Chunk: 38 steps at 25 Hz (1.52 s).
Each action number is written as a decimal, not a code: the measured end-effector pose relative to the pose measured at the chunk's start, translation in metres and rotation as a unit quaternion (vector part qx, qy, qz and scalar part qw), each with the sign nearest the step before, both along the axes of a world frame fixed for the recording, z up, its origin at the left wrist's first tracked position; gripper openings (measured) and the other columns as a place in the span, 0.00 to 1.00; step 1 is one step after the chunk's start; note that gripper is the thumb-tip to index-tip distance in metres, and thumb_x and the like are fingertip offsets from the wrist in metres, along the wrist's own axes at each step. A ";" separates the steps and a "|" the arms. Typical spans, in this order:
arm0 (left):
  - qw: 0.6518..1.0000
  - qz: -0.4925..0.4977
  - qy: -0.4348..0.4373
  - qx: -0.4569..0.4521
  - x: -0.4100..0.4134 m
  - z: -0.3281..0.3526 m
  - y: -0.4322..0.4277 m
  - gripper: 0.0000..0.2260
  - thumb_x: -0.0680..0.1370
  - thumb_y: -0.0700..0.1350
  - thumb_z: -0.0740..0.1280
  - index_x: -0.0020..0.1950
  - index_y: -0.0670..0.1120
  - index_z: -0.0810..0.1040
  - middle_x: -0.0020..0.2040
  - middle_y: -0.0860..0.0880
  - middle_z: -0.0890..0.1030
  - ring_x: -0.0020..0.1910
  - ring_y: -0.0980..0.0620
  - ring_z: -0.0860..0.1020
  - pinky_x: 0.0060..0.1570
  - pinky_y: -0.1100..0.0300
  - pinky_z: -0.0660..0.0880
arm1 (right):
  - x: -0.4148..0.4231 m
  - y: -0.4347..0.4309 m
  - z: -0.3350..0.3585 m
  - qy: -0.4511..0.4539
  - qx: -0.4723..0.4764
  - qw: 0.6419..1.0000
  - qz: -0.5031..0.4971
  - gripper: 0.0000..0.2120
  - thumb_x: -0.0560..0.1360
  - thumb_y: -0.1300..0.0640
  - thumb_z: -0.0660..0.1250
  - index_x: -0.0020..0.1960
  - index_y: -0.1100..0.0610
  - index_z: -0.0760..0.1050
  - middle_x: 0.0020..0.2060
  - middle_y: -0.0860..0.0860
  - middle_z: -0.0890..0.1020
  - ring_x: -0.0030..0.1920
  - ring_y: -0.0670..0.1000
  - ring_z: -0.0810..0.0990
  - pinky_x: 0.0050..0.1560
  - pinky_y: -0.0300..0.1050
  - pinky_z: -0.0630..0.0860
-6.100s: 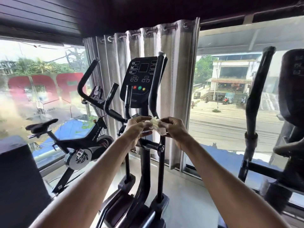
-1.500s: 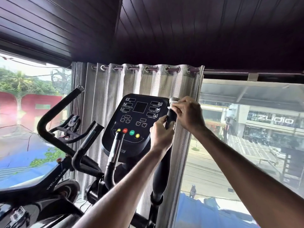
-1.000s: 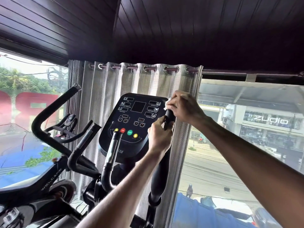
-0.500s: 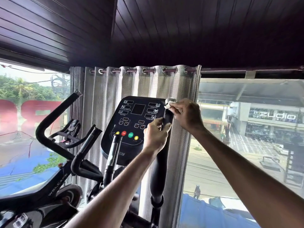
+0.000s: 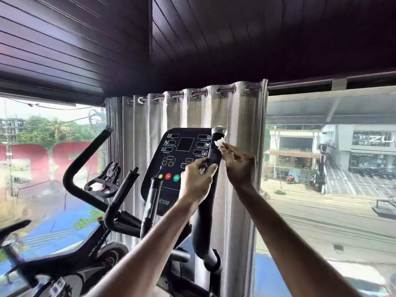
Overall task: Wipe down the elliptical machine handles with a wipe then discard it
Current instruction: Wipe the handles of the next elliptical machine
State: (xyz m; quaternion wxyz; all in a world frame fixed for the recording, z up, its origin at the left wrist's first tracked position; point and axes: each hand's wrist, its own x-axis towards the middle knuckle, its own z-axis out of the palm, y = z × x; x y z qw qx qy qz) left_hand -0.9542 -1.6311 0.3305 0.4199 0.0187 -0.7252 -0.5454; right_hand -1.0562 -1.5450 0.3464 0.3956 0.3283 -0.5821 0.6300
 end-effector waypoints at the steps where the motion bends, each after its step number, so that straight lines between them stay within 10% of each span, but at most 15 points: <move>1: 1.000 0.008 0.004 -0.005 -0.001 -0.001 0.001 0.19 0.72 0.54 0.71 0.60 0.48 0.84 0.49 0.55 0.86 0.50 0.55 0.84 0.60 0.49 0.80 | 0.002 -0.002 0.001 -0.046 -0.038 0.998 0.035 0.09 0.75 0.50 0.73 0.55 0.48 0.85 0.48 0.44 0.87 0.49 0.41 0.85 0.52 0.50 0.83; 8: 0.999 -0.005 0.035 0.002 0.002 -0.005 0.006 0.07 0.81 0.39 0.69 0.56 0.49 0.83 0.44 0.50 0.86 0.44 0.47 0.83 0.57 0.41 0.80 | 0.005 0.005 -0.013 -0.020 -0.004 0.999 0.041 0.08 0.77 0.55 0.72 0.55 0.55 0.86 0.48 0.48 0.87 0.48 0.43 0.85 0.49 0.45 0.82; 11: 0.999 -0.010 0.027 0.015 -0.001 -0.009 0.003 0.10 0.79 0.48 0.72 0.58 0.46 0.84 0.46 0.43 0.86 0.45 0.40 0.84 0.56 0.36 0.80 | 0.011 0.009 0.009 -0.023 0.002 1.000 0.003 0.08 0.75 0.57 0.74 0.54 0.56 0.86 0.47 0.49 0.88 0.46 0.42 0.84 0.48 0.36 0.78; 16: 0.999 -0.004 0.013 0.038 0.004 -0.009 0.005 0.06 0.80 0.46 0.71 0.53 0.46 0.85 0.43 0.45 0.87 0.40 0.45 0.84 0.47 0.49 0.81 | 0.019 0.025 -0.009 0.175 0.082 0.981 -0.035 0.07 0.75 0.62 0.74 0.53 0.59 0.86 0.46 0.51 0.84 0.46 0.45 0.82 0.51 0.29 0.74; 23: 0.997 0.024 0.010 0.074 0.015 -0.016 0.014 0.06 0.81 0.41 0.69 0.50 0.42 0.85 0.41 0.45 0.86 0.39 0.46 0.82 0.41 0.54 0.79 | 0.020 0.015 0.018 0.279 0.256 0.923 -0.067 0.07 0.72 0.58 0.77 0.50 0.54 0.87 0.44 0.49 0.83 0.46 0.53 0.79 0.45 0.46 0.80; 30: 0.997 0.025 -0.005 0.078 0.023 -0.016 0.019 0.07 0.76 0.44 0.68 0.47 0.42 0.84 0.41 0.37 0.85 0.35 0.44 0.80 0.36 0.52 0.77 | 0.017 0.024 0.010 0.227 0.201 0.950 -0.078 0.06 0.74 0.57 0.75 0.50 0.56 0.86 0.46 0.50 0.83 0.45 0.54 0.81 0.47 0.49 0.80; 38: 0.998 0.053 -0.029 -0.010 0.010 0.021 0.021 0.09 0.77 0.49 0.69 0.55 0.49 0.81 0.52 0.52 0.84 0.53 0.53 0.81 0.58 0.58 0.74 | -0.011 0.024 0.028 0.055 0.016 0.996 -0.064 0.06 0.73 0.59 0.75 0.50 0.59 0.86 0.44 0.52 0.87 0.43 0.49 0.84 0.51 0.50 0.80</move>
